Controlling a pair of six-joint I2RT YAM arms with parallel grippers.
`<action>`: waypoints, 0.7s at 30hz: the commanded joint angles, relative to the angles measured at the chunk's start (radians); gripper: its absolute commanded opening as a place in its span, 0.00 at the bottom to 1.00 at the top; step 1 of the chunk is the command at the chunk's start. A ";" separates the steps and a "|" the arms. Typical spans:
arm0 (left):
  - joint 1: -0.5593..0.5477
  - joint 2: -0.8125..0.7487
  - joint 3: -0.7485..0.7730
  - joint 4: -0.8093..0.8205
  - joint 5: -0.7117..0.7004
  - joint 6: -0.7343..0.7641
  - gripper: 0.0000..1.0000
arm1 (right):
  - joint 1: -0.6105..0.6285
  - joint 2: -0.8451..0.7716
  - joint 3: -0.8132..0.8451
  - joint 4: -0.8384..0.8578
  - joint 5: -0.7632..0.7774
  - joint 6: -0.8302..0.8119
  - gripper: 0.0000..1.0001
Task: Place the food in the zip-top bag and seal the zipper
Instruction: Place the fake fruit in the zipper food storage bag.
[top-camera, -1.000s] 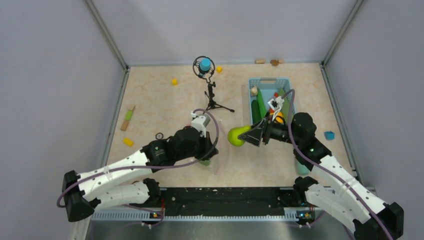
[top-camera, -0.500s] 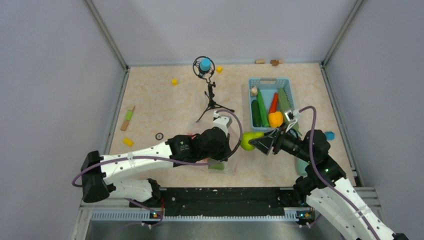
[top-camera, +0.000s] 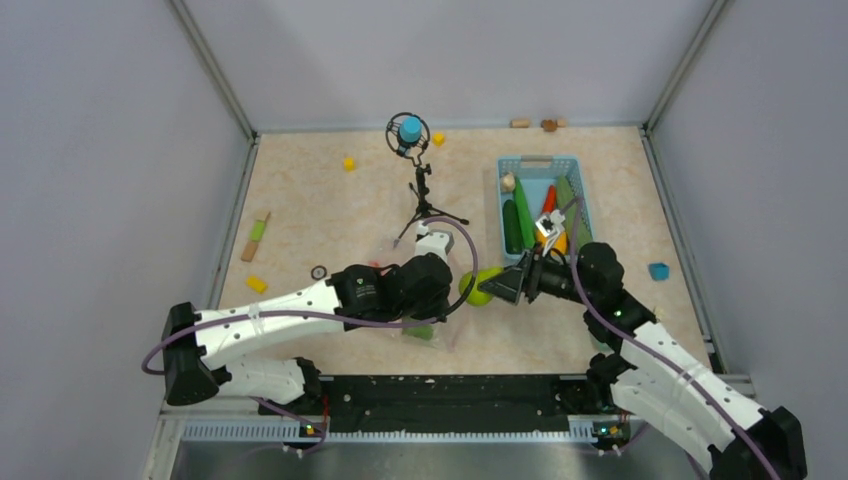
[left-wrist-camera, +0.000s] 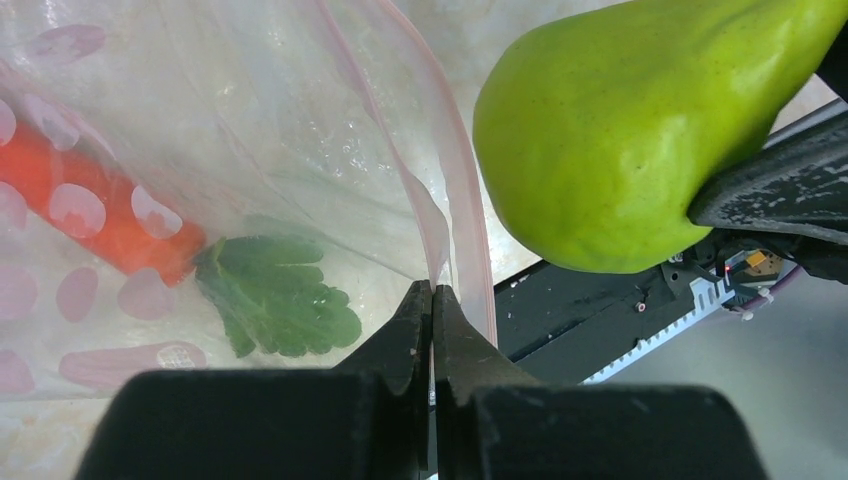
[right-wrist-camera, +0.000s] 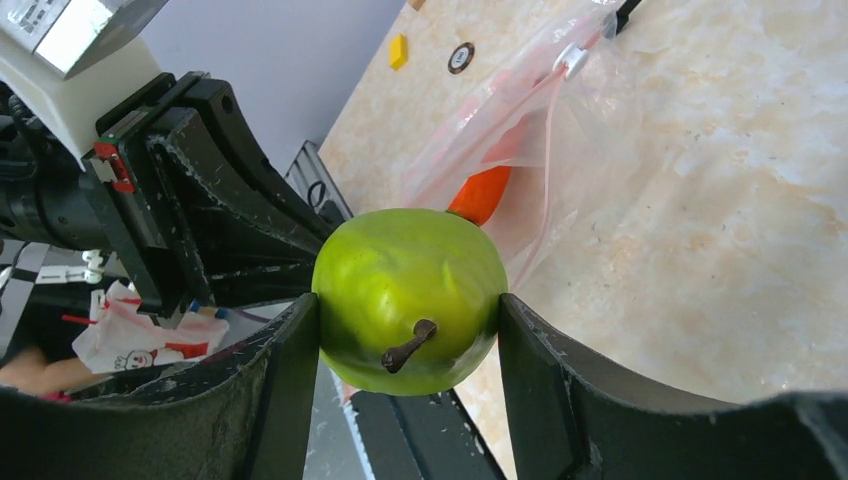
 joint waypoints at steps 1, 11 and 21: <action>-0.003 -0.028 0.041 0.015 -0.009 0.021 0.00 | 0.009 0.053 0.004 0.137 -0.030 0.026 0.06; -0.003 -0.042 0.028 0.059 0.005 0.047 0.00 | 0.071 0.193 0.008 0.201 0.050 0.043 0.06; -0.003 -0.078 0.014 0.070 -0.006 0.069 0.00 | 0.098 0.321 0.011 0.199 0.181 0.037 0.05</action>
